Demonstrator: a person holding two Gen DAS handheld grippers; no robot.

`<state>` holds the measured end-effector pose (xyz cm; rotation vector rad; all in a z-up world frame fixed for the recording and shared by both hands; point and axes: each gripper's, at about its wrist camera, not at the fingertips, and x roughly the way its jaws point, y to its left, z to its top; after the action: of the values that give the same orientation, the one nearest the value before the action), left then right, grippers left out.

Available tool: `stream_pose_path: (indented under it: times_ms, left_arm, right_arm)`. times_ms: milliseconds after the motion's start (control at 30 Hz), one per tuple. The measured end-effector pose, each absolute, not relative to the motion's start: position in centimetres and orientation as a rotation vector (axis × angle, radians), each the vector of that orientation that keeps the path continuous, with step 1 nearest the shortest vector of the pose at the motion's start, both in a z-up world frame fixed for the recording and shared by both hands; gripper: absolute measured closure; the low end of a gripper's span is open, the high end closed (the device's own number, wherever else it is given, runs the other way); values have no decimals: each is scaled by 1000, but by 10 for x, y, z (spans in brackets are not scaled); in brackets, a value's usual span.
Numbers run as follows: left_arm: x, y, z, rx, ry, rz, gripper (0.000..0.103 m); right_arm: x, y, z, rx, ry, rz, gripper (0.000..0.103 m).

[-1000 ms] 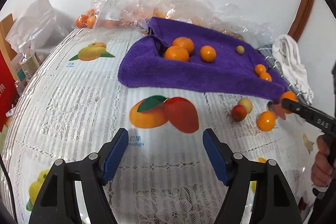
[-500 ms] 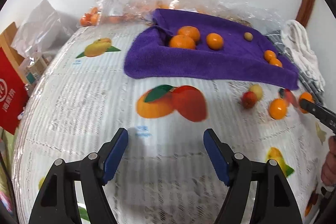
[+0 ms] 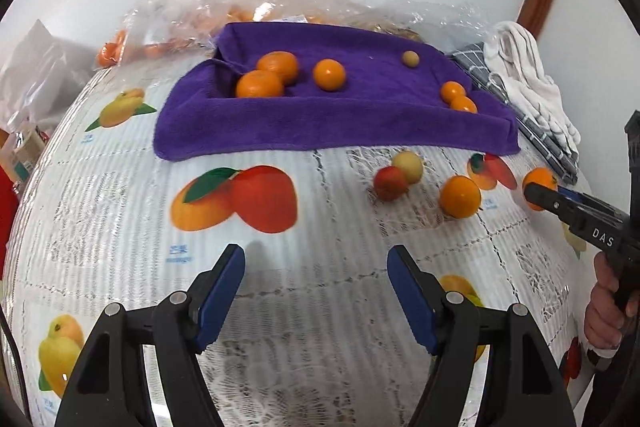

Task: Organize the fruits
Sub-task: 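Lift the tangerine with the right tool while the left tool grasps a small red fruit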

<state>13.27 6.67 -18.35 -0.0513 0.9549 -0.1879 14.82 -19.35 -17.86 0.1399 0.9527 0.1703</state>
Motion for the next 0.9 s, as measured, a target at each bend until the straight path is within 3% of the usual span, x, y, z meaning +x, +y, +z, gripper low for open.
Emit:
stream_pose_path:
  times_ms: [600,900]
  left_arm:
    - [146,35,-181,-27,940,-255,35]
    - [168,19,-188,14,971,-238,47]
  right_arm:
    - [148,-206,-182,142,960,154,61]
    - [149,-217,-186,141,969,127,61]
